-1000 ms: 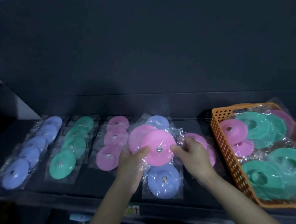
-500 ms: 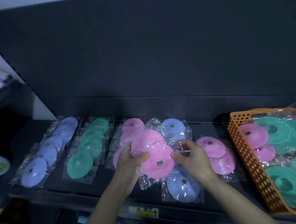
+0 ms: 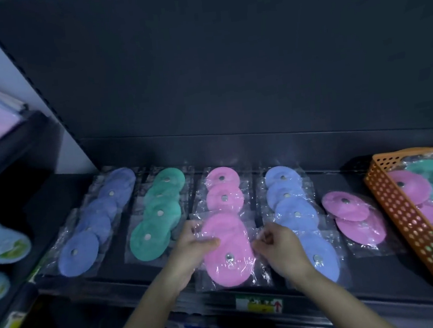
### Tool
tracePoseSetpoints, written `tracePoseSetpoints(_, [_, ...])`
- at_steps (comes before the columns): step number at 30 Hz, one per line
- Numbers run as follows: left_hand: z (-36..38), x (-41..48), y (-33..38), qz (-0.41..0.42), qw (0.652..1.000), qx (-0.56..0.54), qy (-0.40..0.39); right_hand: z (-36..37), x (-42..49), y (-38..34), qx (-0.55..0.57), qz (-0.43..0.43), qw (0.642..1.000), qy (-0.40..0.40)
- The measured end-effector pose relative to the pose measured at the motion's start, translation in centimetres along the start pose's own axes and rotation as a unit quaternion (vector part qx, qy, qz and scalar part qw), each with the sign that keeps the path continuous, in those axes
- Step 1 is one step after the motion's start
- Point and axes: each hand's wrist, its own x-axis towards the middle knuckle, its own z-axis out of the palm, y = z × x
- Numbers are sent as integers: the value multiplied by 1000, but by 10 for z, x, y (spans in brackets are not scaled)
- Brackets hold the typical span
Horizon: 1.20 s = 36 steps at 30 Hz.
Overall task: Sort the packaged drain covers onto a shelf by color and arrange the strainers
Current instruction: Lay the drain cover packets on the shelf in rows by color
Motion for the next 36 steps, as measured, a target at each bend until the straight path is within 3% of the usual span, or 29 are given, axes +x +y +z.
tracePoseSetpoints(4, [1, 12, -6, 90, 973, 209, 49, 11, -5, 1, -78, 21, 997, 13])
tracePoseSetpoints(10, [-6, 22, -11, 221, 907, 353, 58, 16, -4, 5, -148, 7, 988, 47])
tracePoseSetpoints(16, [-8, 38, -6, 198, 897, 388, 75, 25, -5, -2, -226, -10, 973, 51])
tracePoseSetpoints(23, [-11, 49, 0, 167, 917, 348, 104, 25, -1, -10, -218, -16, 969, 111])
tracePoseSetpoints(36, [-13, 67, 3, 82, 942, 319, 66, 29, -8, -4, -226, -18, 970, 81])
